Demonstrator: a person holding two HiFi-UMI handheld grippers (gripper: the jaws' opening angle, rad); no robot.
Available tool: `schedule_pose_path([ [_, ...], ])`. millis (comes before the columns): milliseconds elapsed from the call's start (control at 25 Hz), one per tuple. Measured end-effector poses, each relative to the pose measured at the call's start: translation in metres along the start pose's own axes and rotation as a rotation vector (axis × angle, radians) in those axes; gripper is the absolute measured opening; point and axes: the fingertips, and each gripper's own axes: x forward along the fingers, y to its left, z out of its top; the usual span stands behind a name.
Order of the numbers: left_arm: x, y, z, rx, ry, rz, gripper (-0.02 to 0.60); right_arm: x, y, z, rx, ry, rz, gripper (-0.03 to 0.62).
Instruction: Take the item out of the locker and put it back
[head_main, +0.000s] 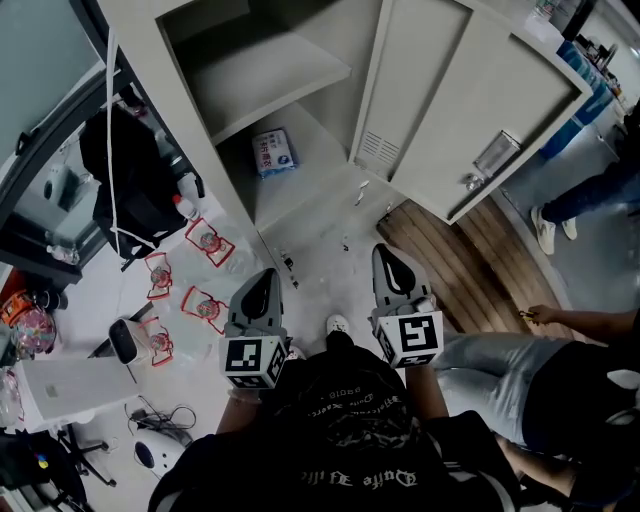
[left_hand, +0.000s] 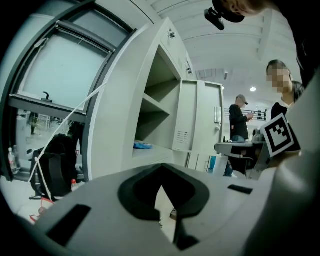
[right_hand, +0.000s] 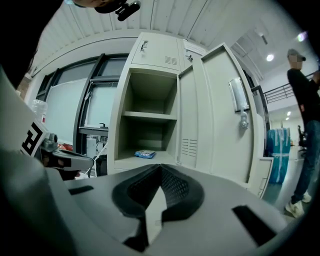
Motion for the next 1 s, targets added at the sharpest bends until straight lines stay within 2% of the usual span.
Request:
schedule_pose_path([
  [1000,0.005,0.010,0.007,0.026,-0.019,0.015,0.008,0.016,0.008,0.011,-0.034,-0.025,0.014,0.003],
])
